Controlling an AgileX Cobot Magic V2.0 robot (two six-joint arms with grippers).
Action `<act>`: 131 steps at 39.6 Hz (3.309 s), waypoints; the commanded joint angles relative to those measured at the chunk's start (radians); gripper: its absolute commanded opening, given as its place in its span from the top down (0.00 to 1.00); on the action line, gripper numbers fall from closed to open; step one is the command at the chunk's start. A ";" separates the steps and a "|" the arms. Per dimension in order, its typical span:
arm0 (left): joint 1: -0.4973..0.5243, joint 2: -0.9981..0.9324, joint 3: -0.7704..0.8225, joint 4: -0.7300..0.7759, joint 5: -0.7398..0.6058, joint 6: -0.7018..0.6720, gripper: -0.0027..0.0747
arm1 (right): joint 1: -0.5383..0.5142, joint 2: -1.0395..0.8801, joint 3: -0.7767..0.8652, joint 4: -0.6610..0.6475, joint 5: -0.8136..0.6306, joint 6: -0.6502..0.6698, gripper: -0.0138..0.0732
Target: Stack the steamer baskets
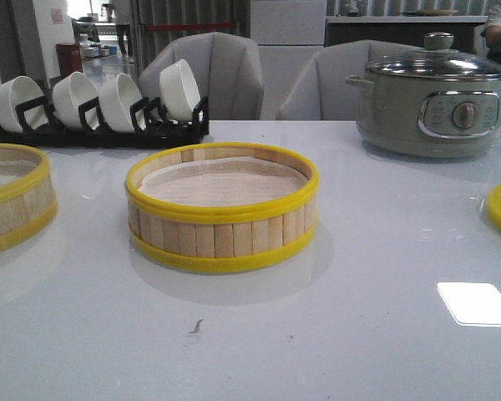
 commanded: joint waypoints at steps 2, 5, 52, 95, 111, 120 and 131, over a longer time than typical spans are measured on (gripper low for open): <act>-0.034 0.202 -0.170 -0.025 -0.080 -0.001 0.85 | 0.002 -0.021 -0.015 -0.010 -0.085 -0.008 0.81; -0.025 0.324 -0.284 -0.025 -0.080 -0.001 0.85 | 0.002 -0.021 -0.015 -0.010 -0.085 -0.008 0.81; -0.013 0.938 -1.105 -0.068 0.465 -0.001 0.85 | 0.002 -0.021 -0.015 -0.010 -0.085 -0.008 0.81; -0.013 0.938 -1.105 -0.041 0.547 -0.001 0.85 | 0.000 0.173 -0.394 0.021 0.252 0.153 0.81; -0.013 0.938 -1.105 -0.041 0.551 -0.001 0.85 | 0.000 0.816 -0.844 0.040 0.271 0.152 0.81; -0.013 0.938 -1.105 -0.053 0.549 -0.001 0.85 | 0.000 0.906 -0.913 0.040 0.188 0.152 0.81; -0.013 0.938 -1.105 -0.044 0.546 -0.001 0.85 | 0.000 0.934 -0.913 0.039 0.131 0.152 0.81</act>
